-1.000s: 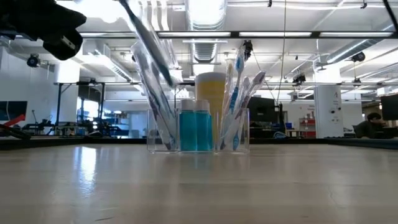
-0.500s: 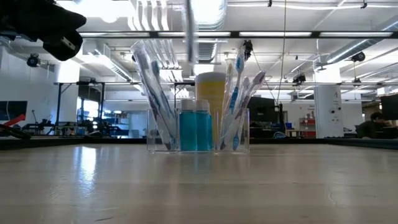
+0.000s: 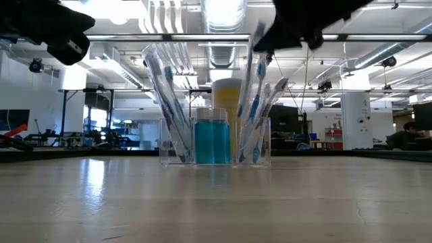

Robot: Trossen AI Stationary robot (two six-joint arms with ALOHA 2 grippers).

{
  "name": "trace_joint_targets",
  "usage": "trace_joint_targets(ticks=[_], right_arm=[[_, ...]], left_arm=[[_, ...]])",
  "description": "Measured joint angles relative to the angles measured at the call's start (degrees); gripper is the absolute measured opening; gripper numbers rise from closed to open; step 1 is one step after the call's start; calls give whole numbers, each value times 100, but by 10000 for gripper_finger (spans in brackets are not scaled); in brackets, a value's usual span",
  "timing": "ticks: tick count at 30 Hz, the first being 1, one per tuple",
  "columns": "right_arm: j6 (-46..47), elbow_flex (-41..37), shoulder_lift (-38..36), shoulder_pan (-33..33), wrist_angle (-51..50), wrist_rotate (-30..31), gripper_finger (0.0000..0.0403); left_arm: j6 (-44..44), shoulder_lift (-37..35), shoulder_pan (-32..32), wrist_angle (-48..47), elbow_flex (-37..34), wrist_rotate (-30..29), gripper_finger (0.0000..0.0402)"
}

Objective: Pick & Place toothbrushing station
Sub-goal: Put the blue toothbrush into the transparent organizer

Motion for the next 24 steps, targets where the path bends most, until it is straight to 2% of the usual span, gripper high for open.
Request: trace_joint_targets(ticks=[4,9,19,24], right_arm=[[569,-249,43,-94,57,-10,8],[736,-273,267,-94,97,-240,8],[440,288,1103,-120,-74,-328,8],[918,599,1656,-113,-474,-80,8]], left_arm=[[8,0,0,0,0,-61,14],[10,0,0,0,0,-92,14],[7,0,0,0,0,-91,14],[-12,0,0,-47,-2,-89,14]])
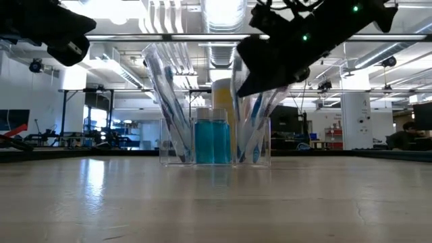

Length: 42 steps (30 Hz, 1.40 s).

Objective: Pick & Place toothbrushing station
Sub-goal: Put the blue toothbrush into the transparent organizer

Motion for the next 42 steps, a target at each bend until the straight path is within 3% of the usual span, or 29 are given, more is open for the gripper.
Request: trace_joint_targets(ticks=[9,15,19,21,27,31,37,42], right_arm=[[1142,385,571,18,-1048,30,8],[1003,597,376,210,-1094,38,10],[660,968,204,364,-1330,-5,35],[590,1250,139,434,-1369,-288,58],[544,2340,335,502,-1325,-1919,137],[373,2872,792,576,-1433,-2281,171],[122,3487,1484,635,-1229,-2490,184],[545,4481,2384,582,-1640,-2953,175]], left_arm=[[-39,0,0,2,0,0,14],[-23,0,0,4,0,485,14],[55,-3,0,9,26,692,14],[41,-11,0,6,42,714,14],[-21,-99,0,-348,243,872,11],[-169,-196,-2,-1262,584,819,4],[-559,-184,-7,-2134,764,1054,10],[-570,-254,-7,-2156,812,516,4]])
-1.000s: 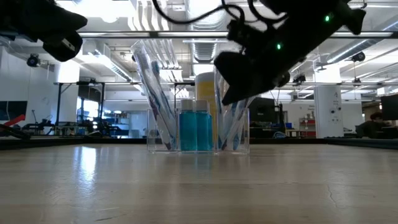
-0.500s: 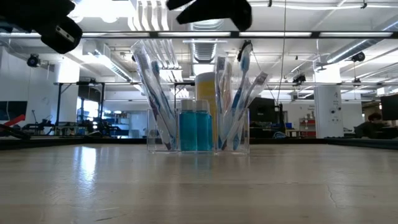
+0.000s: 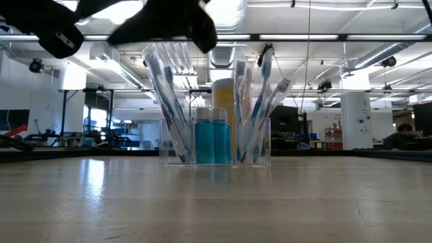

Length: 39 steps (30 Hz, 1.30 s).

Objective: Pick & Place toothbrushing station
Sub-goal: Put the blue toothbrush into the transparent organizer

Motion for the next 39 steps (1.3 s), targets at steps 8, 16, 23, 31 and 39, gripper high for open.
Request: trace_joint_targets(ticks=[8,16,23,31,39], right_arm=[[461,2197,1591,-45,-1407,-760,169],[1330,3583,2603,-154,-1599,-1261,169],[2018,3347,2751,-140,-1278,-1089,179],[1809,3175,2878,-118,-479,-1138,196],[1813,2966,3111,-236,-386,-1044,196]], left_arm=[[-54,-131,4,-141,311,-518,15],[-131,-161,4,-267,321,-720,5],[-202,-187,4,-524,300,-806,16],[-151,-195,4,-734,261,-802,14],[-180,-192,4,-757,219,-799,10]])
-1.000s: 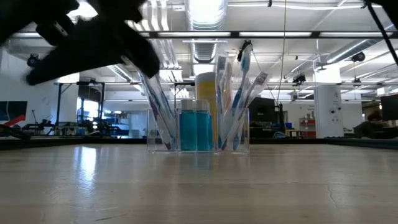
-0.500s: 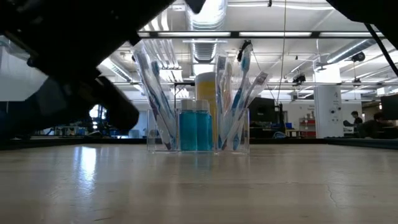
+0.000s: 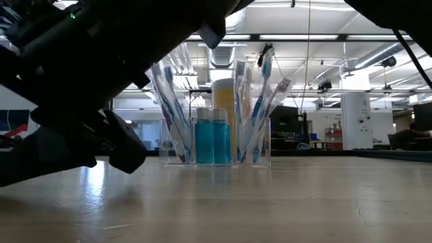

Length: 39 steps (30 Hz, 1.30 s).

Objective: Pick & Place toothbrushing station
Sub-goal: Put the blue toothbrush into the transparent organizer

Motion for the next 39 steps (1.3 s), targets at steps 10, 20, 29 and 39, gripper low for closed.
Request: trace_joint_targets(ticks=[10,20,29,39], right_arm=[[-37,568,11,-108,-2822,859,166],[-414,661,-268,-95,-4447,1729,113],[-1061,673,-1032,143,-4356,2115,93],[-2439,678,-834,311,-3047,928,29]], left_arm=[[-22,-11,0,1,-2,4,10],[-24,-11,0,1,-2,2,13],[-38,-17,0,64,0,0,11],[-55,-8,-2,71,0,-322,9]])
